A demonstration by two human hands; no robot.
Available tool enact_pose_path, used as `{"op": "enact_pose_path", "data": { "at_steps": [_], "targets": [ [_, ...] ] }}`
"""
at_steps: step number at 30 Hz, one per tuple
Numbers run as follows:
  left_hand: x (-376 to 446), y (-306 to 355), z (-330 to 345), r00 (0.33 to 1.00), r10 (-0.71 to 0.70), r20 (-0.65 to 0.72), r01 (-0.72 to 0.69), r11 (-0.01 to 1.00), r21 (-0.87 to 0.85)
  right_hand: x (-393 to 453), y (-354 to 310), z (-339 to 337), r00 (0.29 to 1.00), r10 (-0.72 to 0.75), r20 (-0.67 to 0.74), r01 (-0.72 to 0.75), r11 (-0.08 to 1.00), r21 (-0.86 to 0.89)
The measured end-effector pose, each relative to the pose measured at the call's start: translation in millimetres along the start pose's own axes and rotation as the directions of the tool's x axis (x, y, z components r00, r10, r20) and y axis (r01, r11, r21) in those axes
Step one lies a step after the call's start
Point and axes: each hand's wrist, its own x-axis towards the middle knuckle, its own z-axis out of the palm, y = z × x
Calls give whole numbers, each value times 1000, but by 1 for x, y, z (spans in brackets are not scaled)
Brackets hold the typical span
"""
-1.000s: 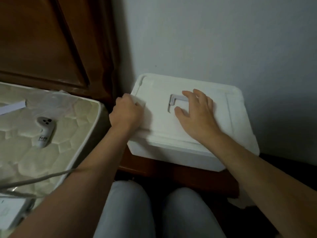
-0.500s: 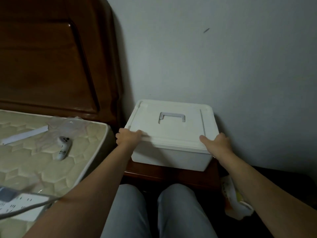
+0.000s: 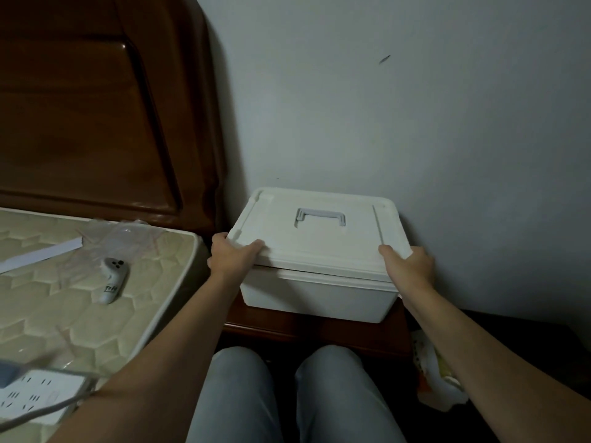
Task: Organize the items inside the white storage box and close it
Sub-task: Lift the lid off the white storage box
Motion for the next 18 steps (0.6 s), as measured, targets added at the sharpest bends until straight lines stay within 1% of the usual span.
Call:
{"op": "enact_pose_path", "data": {
  "at_steps": [4,6,8,10,12,14,16,17,18],
  "targets": [
    [4,15,-10,999,53,12,-51,994,-96,-2,-17,-8,999,-51,-6,51,999,-1],
    [7,24,-19,996,94,4,-92,983,-157,-7,-29,-11,995,-98,-4,98,994,49],
    [7,36,-34,991,133,-11,-132,969,-210,-18,-46,-10,985,-174,-12,174,977,122],
    [3,50,-59,985,165,-44,-171,950,-262,-36,-68,-7,955,-296,12,290,941,174],
    [-2,65,-95,976,188,-112,-213,930,-299,-58,-95,1,888,-449,100,429,887,171],
    [-9,75,-142,956,208,-205,-263,919,-293,-80,-121,19,785,-572,238,557,820,131],
    [-21,80,-195,927,220,-304,-305,912,-273,-105,-143,47,686,-619,382,673,739,-12],
    [-28,80,-223,904,225,-364,-330,908,-257,-120,-153,64,650,-618,443,708,703,-57],
    [-37,80,-251,872,237,-428,-360,903,-234,-137,-162,82,612,-629,478,736,675,-54]
  ]
}}
